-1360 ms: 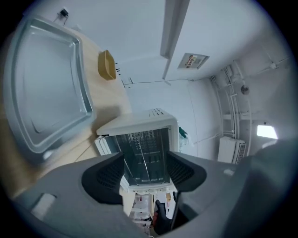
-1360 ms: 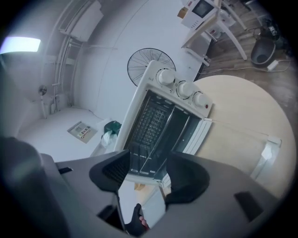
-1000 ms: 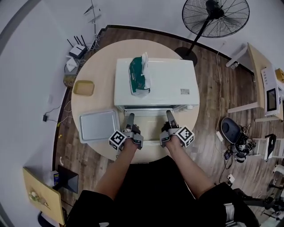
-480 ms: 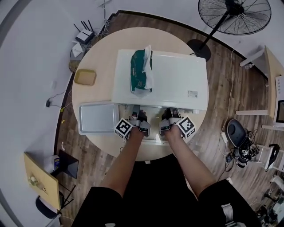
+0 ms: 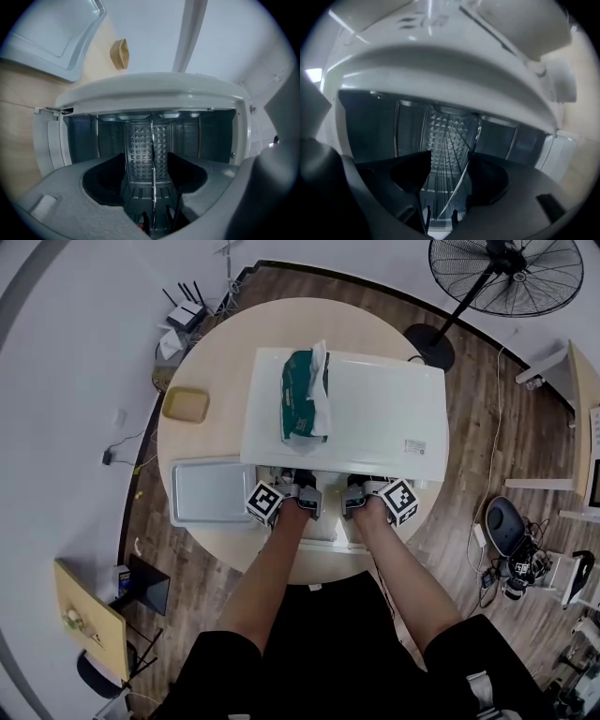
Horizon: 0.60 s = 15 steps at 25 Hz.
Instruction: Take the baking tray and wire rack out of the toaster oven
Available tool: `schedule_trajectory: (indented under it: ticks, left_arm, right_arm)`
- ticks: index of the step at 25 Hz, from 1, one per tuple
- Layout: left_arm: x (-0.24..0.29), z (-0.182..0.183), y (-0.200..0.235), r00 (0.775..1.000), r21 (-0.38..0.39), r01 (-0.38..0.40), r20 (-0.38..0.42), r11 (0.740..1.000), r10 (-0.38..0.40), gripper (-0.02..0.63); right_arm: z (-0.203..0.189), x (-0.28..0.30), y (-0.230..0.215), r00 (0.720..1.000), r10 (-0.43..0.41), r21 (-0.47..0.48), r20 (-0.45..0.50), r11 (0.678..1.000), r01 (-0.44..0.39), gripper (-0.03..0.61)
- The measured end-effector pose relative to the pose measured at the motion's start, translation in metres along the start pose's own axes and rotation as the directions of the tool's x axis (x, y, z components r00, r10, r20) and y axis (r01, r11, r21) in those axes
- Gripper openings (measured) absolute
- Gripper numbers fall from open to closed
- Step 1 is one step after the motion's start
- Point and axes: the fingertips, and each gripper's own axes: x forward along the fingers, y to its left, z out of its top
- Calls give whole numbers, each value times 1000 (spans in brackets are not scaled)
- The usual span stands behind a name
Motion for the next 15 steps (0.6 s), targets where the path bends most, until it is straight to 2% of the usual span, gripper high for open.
schedule_trajectory:
  ticks: [7,8,11,13,15]
  left_arm:
    - [17,-1,6,1000,-41,14,11,999,-14,262]
    - [19,-1,4,1000,-40,24,8,999,-24,243]
    - [26,1,4,999,-50,49,6,998,-49,121]
    - [30,3,4,999,-57,49,7,997,-48,79]
    - [33,4,1,999,-42,52,-1,998,-52,56]
  right_arm:
    - [2,14,-6,1000,-6,-10,9,1000,6,225]
    - [3,15,-7,1000,-9,-12,12,1000,9,225]
    - [2,16,-10,1000,-14,-19,12,1000,14,222]
    - [1,16,-11,1000,-21,-28,10,999,21,219]
    - [2,14,-15,999,-32,-36,18,999,33,182]
